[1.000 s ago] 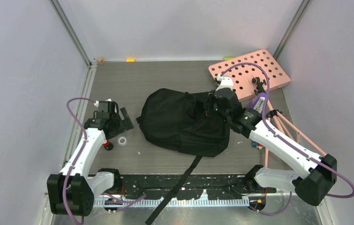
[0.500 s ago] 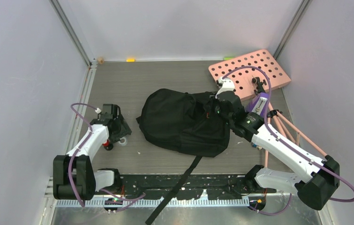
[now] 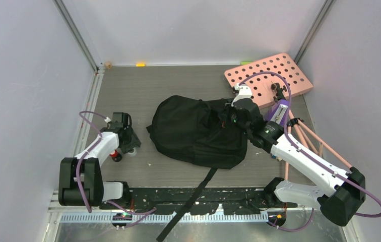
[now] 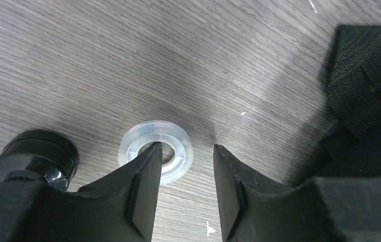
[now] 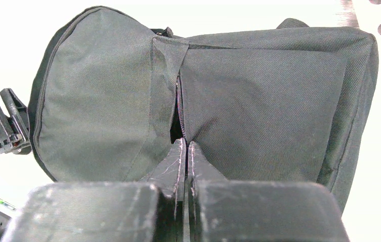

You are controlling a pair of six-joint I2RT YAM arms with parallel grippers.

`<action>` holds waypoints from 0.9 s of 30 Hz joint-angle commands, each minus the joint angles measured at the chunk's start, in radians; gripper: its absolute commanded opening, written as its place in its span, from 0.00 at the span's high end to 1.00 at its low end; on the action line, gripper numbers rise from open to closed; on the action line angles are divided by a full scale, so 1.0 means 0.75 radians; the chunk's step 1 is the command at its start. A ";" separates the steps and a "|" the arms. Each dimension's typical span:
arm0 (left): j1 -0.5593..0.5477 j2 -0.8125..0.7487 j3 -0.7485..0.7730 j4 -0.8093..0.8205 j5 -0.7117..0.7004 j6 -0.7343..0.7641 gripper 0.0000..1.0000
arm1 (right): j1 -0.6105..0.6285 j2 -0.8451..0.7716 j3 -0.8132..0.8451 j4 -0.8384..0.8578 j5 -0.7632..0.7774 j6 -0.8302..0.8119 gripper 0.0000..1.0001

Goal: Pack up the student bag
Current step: Pick up the stationery from the center of the board.

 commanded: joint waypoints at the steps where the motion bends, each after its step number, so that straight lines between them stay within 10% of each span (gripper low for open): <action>1: 0.009 0.035 0.017 0.045 -0.011 0.002 0.57 | 0.003 -0.043 0.023 0.057 -0.021 0.003 1.00; 15: 0.009 0.132 0.048 0.028 0.010 -0.001 0.84 | 0.002 -0.047 0.027 0.045 -0.006 -0.005 1.00; 27: 0.009 -0.221 0.043 -0.043 0.158 0.002 0.86 | 0.002 -0.020 0.058 0.034 -0.007 0.001 1.00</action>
